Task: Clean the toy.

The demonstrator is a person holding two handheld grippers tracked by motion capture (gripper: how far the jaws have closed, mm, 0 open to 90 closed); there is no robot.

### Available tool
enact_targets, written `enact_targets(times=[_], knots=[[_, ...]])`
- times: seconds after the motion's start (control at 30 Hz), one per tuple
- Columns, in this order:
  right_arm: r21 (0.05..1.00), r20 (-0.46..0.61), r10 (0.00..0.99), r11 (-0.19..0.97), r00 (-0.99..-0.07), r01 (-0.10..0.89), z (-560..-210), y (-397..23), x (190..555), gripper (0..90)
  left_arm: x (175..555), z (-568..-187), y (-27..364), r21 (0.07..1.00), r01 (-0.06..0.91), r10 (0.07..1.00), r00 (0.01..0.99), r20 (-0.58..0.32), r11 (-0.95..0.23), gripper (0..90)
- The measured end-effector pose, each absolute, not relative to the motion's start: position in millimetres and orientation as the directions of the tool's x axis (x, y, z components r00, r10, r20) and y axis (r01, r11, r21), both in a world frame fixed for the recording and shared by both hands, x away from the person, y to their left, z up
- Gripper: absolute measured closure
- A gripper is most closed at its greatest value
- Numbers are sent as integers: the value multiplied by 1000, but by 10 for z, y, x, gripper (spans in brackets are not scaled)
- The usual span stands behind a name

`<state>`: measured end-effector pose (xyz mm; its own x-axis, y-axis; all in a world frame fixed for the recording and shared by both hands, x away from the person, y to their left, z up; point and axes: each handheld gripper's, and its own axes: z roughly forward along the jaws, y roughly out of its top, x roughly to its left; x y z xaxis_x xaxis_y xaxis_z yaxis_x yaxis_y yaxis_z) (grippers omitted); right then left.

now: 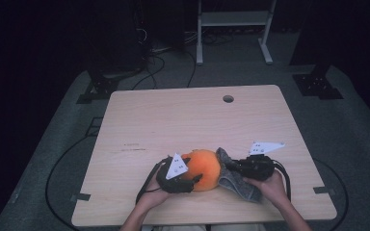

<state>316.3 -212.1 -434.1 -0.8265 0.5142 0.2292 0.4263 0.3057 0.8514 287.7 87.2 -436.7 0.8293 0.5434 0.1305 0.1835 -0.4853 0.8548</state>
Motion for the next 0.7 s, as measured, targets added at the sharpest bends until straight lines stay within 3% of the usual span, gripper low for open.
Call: enact_targets(times=[0.13,0.2,0.27,0.33,0.43,0.57,0.7], knots=[[885,211,424,301,-881,356,-4219,-1975,3077,806,2862,-4348,849,845,169,527,836,149,-508,318],[868,157,434,368,-887,333,-4247,-1889,3056,807,2875,-4322,862,849,171,513,848,132,-501,260],[867,165,434,364,-885,341,-4271,-1891,3061,807,2918,-4295,894,857,198,527,844,98,-476,166],[861,162,441,374,-883,344,-4278,-1918,3066,807,2968,-4322,905,849,236,549,832,75,-473,139],[847,162,480,380,-862,371,-4329,-1985,3097,807,2945,-4362,863,857,224,548,833,79,-464,244],[830,155,527,389,-835,400,-4304,-2084,3102,807,2880,-4322,754,855,206,569,814,121,-477,304],[893,170,448,307,-878,330,-4116,-2064,2999,807,2821,-4303,686,842,173,542,825,160,-511,311]])
